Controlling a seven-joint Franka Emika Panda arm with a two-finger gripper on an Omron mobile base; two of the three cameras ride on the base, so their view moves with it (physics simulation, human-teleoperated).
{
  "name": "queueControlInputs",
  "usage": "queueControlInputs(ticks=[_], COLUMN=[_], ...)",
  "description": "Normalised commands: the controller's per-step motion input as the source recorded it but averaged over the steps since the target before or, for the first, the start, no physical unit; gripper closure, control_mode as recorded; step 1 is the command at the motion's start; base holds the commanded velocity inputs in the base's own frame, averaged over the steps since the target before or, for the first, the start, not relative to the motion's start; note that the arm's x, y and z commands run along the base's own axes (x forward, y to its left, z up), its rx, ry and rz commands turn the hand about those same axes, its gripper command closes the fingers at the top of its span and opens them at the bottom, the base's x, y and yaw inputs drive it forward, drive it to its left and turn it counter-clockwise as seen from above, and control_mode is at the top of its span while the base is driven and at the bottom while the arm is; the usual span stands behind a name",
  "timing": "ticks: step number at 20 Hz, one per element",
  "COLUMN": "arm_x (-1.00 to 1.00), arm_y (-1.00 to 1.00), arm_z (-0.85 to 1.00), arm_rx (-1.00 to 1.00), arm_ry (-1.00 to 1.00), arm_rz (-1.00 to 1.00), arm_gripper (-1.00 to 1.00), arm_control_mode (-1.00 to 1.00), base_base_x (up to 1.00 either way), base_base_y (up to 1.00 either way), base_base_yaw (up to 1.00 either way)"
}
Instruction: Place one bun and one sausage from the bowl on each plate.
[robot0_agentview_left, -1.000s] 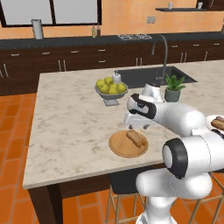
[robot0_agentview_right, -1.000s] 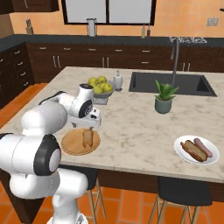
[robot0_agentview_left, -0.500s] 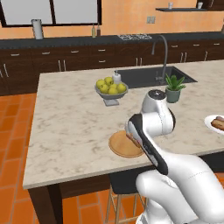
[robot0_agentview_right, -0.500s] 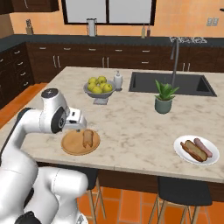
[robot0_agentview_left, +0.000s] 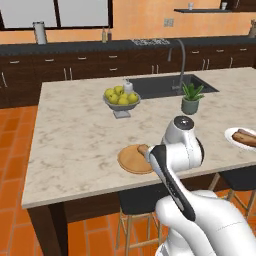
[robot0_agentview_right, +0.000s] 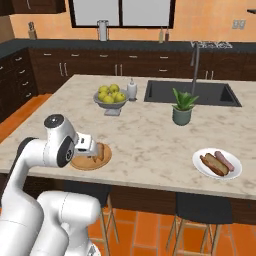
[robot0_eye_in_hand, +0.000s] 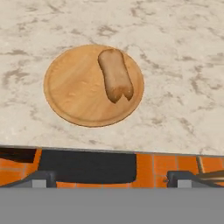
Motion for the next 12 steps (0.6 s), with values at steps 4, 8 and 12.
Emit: queueControlInputs(ticks=[4, 8, 12], arm_x=[0.00, 0.00, 0.00], arm_y=[0.00, 0.00, 0.00], arm_z=[0.00, 0.00, 0.00], arm_rx=[0.00, 0.00, 0.00], arm_ry=[0.00, 0.00, 0.00], arm_rz=[0.00, 0.00, 0.00], arm_gripper=[-1.00, -1.00, -1.00], arm_control_mode=[1.00, 1.00, 1.00], base_base_x=[-0.32, 0.23, 0.19], base_base_y=[-1.00, -1.00, -1.00], base_base_yaw=[-0.10, -0.03, 0.00])
